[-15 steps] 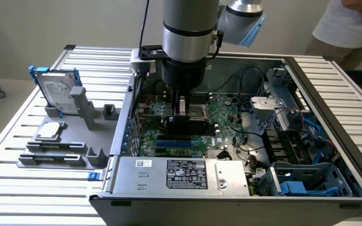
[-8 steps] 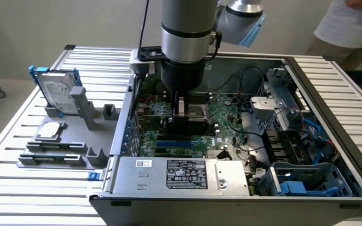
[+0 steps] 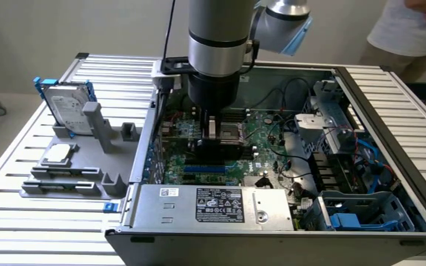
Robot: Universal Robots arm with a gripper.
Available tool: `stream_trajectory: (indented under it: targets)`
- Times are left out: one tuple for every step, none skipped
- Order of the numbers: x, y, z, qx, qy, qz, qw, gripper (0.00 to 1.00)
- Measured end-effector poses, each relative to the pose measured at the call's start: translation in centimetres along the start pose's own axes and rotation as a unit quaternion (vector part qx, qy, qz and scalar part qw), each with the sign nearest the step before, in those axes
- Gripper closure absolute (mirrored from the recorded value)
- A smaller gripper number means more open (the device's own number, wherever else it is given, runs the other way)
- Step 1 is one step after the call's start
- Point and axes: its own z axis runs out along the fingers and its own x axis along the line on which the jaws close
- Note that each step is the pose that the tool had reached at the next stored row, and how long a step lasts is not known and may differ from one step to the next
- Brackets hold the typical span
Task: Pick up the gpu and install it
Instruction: 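Insert the gpu into the slot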
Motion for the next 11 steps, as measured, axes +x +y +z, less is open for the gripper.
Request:
stream_trajectory:
  targets:
    - [0.04,0.01,0.08,0.0,0.0,0.0,1.0,0.74]
    - [0.07,0.01,0.18,0.0001,-0.0001,0.0,1.0,0.74]
    - [0.11,0.01,0.27,0.0002,0.0,0.0,1.0,0.74]
    - [0.14,0.0,0.35,0.0003,0.0,0.0,1.0,0.74]
    - [0.16,0.0,0.41,0.0004,0.0,0.0,1.0,0.74]
    - [0.19,0.0,0.46,0.0004,0.0,0.0,1.0,0.74]
    - [0.21,0.0,0.52,0.0004,0.0,0.0,1.0,0.74]
    - [0.22,0.0,0.59,0.0004,-0.0001,0.0,1.0,0.74]
    - [0.24,0.0,0.66,0.0004,0.0,0.0,1.0,0.74]
    - [0.27,0.0,0.72,0.0004,0.0,0.0,1.0,0.74]
    - [0.3,0.0,0.79,0.0004,0.0,0.0,1.0,0.74]
